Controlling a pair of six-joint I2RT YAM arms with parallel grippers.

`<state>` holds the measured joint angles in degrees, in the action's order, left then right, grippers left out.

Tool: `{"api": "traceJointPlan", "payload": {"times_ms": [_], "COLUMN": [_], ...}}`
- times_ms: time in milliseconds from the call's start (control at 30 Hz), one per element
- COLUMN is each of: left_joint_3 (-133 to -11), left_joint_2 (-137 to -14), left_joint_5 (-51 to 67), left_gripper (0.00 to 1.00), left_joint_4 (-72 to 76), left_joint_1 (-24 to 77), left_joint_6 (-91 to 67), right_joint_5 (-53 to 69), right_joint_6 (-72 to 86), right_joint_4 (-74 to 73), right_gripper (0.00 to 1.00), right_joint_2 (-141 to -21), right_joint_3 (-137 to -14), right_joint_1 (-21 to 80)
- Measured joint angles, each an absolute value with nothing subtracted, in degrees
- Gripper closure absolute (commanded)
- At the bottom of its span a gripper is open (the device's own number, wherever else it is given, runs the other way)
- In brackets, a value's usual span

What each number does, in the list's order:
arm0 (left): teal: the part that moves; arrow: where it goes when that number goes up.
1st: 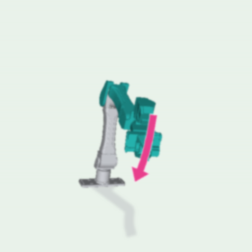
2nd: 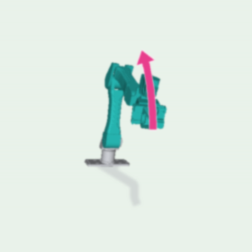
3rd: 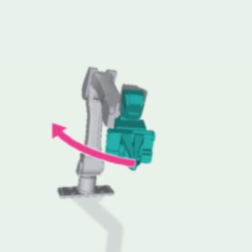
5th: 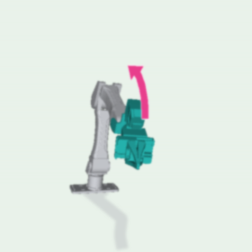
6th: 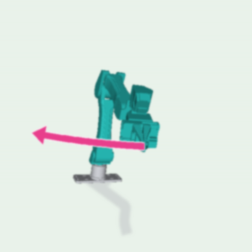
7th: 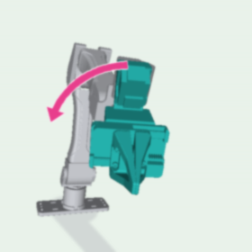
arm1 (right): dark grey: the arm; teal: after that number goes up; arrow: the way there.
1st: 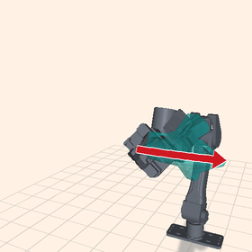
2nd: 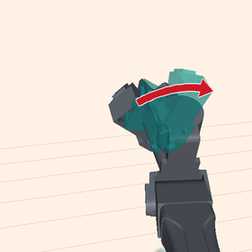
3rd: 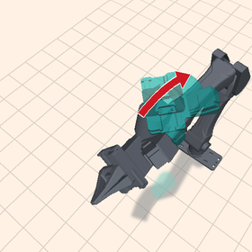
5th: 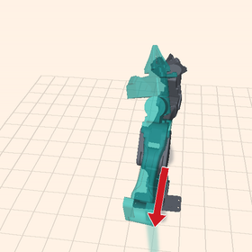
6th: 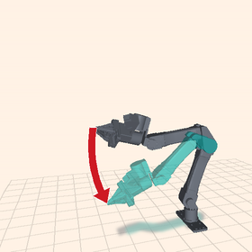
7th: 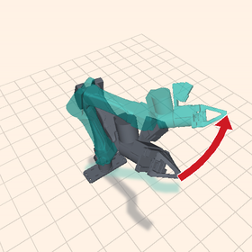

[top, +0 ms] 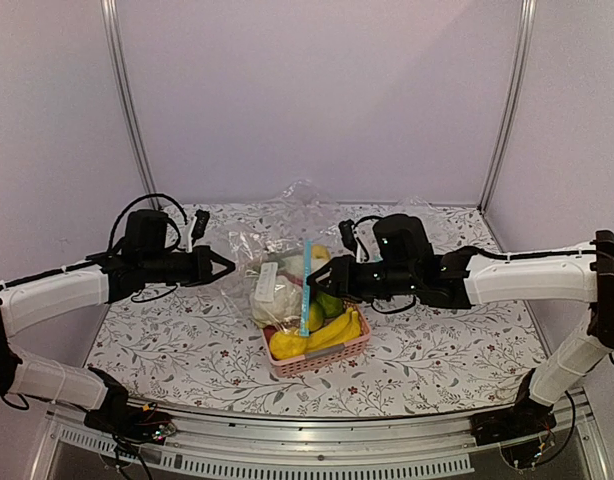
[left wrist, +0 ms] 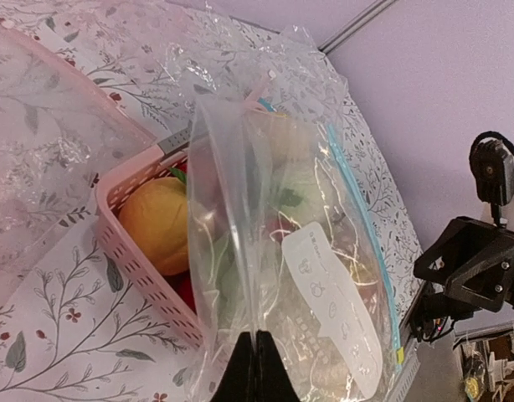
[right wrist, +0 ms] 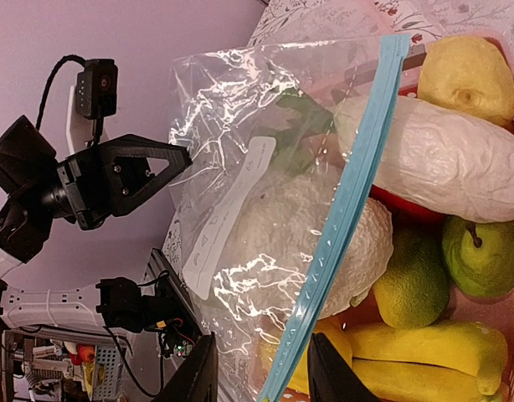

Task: Place the food in the zip-top bag and seal the zipper
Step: Adjust the zipper food storage bag at the center of the board.

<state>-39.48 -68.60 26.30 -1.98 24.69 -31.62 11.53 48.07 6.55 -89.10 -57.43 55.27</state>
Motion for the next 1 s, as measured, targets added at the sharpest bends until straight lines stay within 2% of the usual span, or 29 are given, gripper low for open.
{"api": "traceJointPlan", "payload": {"times_ms": [1000], "left_joint_3": [-39.4], "left_joint_2": [-68.6], "left_joint_5": [26.7], "left_gripper": [1.00], "left_joint_4": [0.3], "left_joint_1": [24.5], "left_joint_6": [-31.7], "right_joint_5": [16.1], "right_joint_6": [54.1], "right_joint_4": [9.6], "right_gripper": [0.65], "right_joint_2": [-97.9], "right_joint_3": [-61.5], "right_joint_1": [53.6]}}
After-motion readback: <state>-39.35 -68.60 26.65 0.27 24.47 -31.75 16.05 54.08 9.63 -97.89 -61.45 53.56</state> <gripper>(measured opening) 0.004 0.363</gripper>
